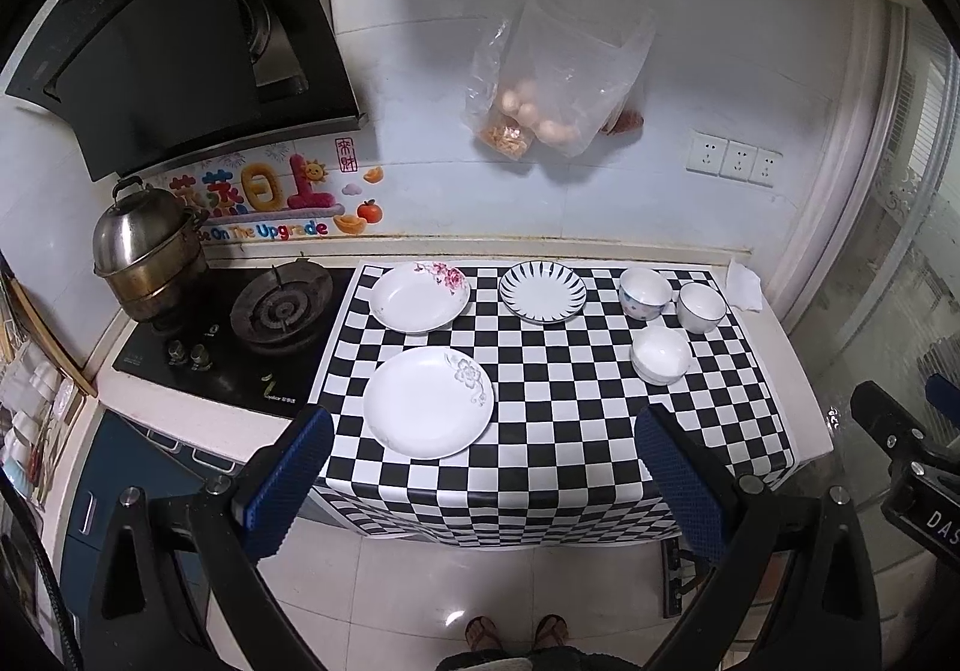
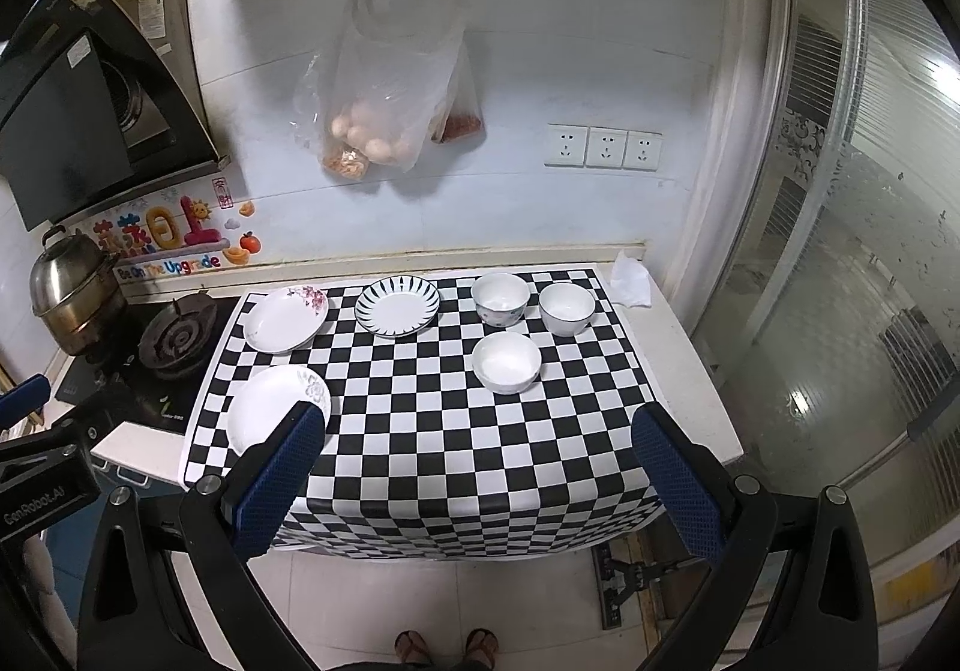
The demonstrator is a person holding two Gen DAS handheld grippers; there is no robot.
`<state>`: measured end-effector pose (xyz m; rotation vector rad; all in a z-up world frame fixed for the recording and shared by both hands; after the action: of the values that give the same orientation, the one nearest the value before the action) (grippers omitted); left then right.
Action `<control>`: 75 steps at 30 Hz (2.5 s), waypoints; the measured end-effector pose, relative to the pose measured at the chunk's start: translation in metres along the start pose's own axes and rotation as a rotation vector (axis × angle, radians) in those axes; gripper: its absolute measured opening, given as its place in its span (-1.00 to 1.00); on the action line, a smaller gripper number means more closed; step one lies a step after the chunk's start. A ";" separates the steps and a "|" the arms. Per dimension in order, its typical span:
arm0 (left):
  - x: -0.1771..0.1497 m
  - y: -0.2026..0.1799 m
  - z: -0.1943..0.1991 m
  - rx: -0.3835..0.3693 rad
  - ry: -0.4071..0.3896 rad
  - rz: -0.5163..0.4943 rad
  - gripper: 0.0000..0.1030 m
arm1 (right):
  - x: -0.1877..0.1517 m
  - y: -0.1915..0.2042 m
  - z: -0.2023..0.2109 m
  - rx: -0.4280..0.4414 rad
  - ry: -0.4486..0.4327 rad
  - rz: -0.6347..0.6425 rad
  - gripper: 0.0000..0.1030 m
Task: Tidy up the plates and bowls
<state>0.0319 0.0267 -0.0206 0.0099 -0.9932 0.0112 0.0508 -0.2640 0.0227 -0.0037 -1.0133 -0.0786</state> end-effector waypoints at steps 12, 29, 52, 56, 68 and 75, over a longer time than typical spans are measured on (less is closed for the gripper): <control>0.000 0.001 -0.003 0.004 0.004 -0.003 1.00 | -0.003 -0.003 -0.003 -0.014 0.002 0.005 1.00; -0.006 -0.018 0.005 -0.003 -0.011 -0.019 1.00 | -0.007 -0.006 0.000 -0.013 0.005 0.011 1.00; -0.003 -0.021 0.004 -0.002 -0.023 -0.028 0.99 | -0.002 -0.006 -0.008 -0.006 0.015 0.011 1.00; -0.004 -0.024 0.002 -0.003 -0.018 -0.029 0.99 | -0.003 -0.006 -0.013 -0.003 0.026 0.009 1.00; -0.011 -0.015 -0.040 0.049 0.016 -0.004 1.00 | -0.016 -0.009 -0.063 0.115 0.082 -0.072 1.00; -0.037 0.039 -0.121 0.192 0.133 0.072 1.00 | -0.063 0.031 -0.166 0.360 0.248 -0.105 1.00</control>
<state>0.1124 0.0673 -0.1176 0.1480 -0.8563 0.1717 0.1604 -0.2359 -0.1173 0.3801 -0.7676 0.0091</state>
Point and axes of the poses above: each gripper's, at about its wrist camera, not at the fingertips, and z roughly against the way its jaws point, y to its left, x to its top, the point moved 5 cm from there along -z, roughly the way its jaws point, and after that the axes turned 12 degrees about -y, right-handed, at the moved point
